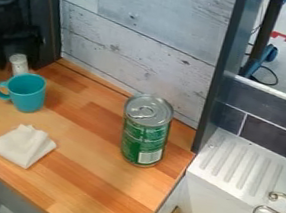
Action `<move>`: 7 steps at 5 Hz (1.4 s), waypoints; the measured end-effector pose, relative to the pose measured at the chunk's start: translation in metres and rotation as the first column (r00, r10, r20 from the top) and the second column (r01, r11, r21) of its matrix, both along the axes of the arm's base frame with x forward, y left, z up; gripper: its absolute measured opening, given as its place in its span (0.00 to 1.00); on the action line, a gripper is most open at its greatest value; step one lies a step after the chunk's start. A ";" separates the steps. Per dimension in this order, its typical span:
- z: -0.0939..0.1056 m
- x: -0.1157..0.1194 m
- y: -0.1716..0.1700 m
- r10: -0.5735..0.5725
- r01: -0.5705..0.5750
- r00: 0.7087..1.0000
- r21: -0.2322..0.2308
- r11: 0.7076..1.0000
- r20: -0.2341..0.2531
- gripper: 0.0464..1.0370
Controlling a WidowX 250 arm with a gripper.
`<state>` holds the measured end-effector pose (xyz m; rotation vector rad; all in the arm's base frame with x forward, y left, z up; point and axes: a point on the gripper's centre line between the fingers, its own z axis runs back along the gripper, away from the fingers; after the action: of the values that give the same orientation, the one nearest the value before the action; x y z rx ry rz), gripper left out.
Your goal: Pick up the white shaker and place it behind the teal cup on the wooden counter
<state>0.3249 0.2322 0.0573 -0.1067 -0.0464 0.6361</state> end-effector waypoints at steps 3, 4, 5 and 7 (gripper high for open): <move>0.075 -0.051 -0.060 -0.133 0.140 0.990 0.202 0.969 -0.050 0.96; 0.062 -0.068 -0.100 -0.300 0.316 0.943 0.101 0.943 -0.143 0.96; 0.050 -0.070 -0.122 -0.470 0.473 0.876 -0.001 0.881 -0.113 0.96; 0.043 -0.076 -0.133 -0.574 0.570 0.815 -0.063 0.819 -0.077 0.96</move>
<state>0.2493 0.0993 0.1003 -0.1197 0.0875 0.0316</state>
